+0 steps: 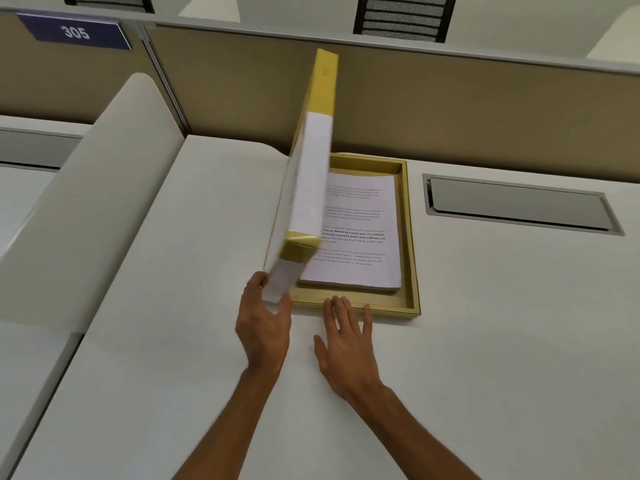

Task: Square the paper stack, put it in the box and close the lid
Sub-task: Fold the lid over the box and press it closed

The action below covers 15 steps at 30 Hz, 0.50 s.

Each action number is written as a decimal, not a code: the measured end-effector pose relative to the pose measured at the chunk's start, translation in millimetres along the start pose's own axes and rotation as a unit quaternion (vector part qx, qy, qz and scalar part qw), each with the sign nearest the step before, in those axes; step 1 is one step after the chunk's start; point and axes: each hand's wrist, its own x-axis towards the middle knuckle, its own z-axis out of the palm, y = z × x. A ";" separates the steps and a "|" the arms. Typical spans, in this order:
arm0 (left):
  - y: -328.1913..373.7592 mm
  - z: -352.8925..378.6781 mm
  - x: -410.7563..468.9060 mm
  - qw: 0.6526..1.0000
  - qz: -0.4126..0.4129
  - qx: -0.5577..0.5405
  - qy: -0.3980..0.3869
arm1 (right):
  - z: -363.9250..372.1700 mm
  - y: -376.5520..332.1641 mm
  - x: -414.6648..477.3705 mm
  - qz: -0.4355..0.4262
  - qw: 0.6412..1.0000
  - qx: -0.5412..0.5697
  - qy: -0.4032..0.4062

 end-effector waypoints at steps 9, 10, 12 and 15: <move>-2.1 11.3 -9.2 0.950 0.220 0.209 -0.069 | -2.1 14.7 -5.8 -0.015 0.988 0.150 0.029; -1.4 13.1 -10.4 0.942 0.240 0.221 -0.074 | -5.1 16.0 -6.6 -0.013 0.978 0.203 0.039; 0.7 16.6 -12.5 0.930 0.262 0.244 -0.083 | -11.6 18.2 -7.8 0.021 0.943 0.328 0.053; 3.9 20.5 -13.2 0.925 0.257 0.262 -0.094 | -21.2 26.9 -10.3 0.153 0.845 0.509 0.058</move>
